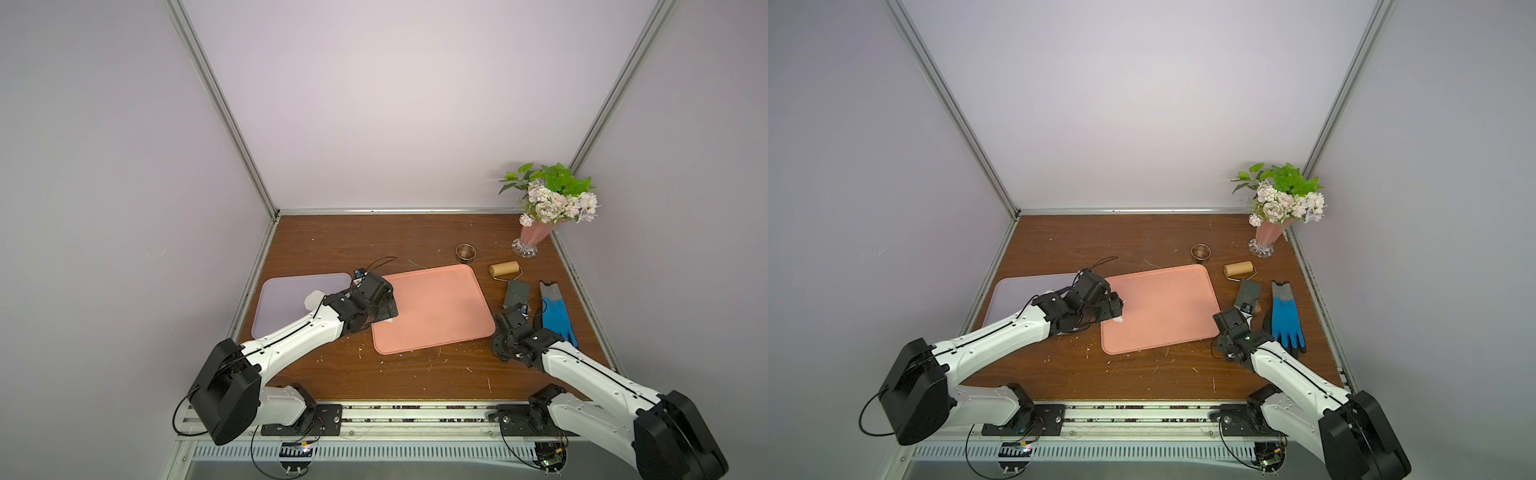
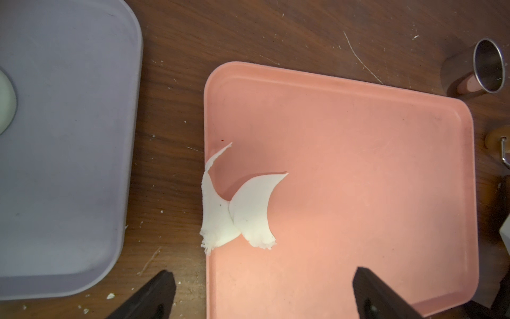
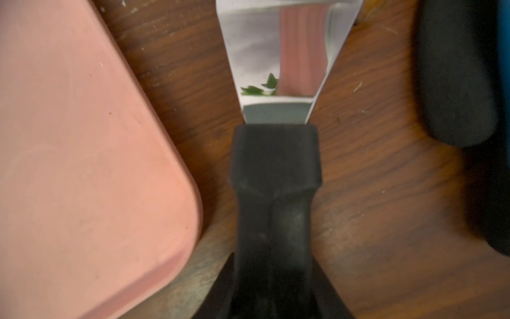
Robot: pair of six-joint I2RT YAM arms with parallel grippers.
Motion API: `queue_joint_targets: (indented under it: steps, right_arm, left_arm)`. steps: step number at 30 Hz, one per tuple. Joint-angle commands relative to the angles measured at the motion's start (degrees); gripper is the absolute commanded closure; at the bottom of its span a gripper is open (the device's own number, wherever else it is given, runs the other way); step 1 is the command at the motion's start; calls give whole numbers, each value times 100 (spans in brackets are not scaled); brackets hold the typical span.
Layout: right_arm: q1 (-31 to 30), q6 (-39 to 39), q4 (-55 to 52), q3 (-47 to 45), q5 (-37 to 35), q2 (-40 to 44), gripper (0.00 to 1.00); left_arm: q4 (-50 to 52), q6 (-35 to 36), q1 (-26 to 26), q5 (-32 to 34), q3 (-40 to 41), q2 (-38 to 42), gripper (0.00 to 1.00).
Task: Roll out the dumpling wrappers from the dough
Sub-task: Place the spatula at the center of the board.
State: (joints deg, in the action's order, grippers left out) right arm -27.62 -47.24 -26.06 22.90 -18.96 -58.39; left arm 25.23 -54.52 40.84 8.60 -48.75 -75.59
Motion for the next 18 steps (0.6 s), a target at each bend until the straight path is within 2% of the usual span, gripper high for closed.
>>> queue_joint_targets:
  steps: [1, 6, 10, 15, 18]
  right_arm:
    - [37, -200, -81, -157, 169, 65, 71]
    - [37, -258, -285, -62, 65, 361, 47]
    - [37, -255, -416, 119, 68, 431, 39]
    - [37, -52, -504, 531, 77, 536, 37]
    - [37, 119, -555, 909, -28, 576, 31]
  left_arm:
    - [69, -33, 56, 38, -10, 97, 3]
    - [136, -33, 56, 131, -51, 126, 3]
    - [253, 10, 56, 231, -166, 125, 3]
    - [360, 88, 37, 481, -329, 166, 2]
    - [530, 214, -109, 629, -459, 265, 1]
